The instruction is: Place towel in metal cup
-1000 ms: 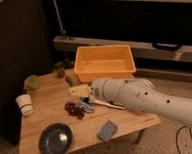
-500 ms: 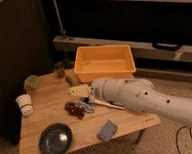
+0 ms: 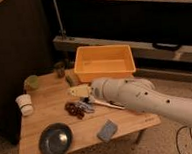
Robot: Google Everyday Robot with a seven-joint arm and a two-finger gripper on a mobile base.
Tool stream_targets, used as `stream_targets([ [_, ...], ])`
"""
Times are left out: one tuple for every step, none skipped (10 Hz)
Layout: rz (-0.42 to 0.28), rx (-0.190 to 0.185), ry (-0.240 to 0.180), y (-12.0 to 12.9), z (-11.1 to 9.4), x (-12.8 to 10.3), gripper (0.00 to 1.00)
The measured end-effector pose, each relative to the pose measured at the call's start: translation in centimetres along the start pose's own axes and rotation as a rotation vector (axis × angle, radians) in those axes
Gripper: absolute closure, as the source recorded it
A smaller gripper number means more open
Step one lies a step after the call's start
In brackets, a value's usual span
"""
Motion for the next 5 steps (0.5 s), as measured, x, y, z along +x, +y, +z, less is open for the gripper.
stream_targets([
  [0.000,0.000,0.000,0.0,0.0,0.0,0.21],
  [0.000,0.001,0.001,-0.1,0.0,0.0,0.21],
  [-0.005,-0.002,0.011,-0.1,0.1,0.1,0.21],
  [-0.012,-0.010,0.031,0.2,0.7,0.2,0.21],
  [-0.010,-0.013,0.033,0.6,1.1,0.0,0.21],
])
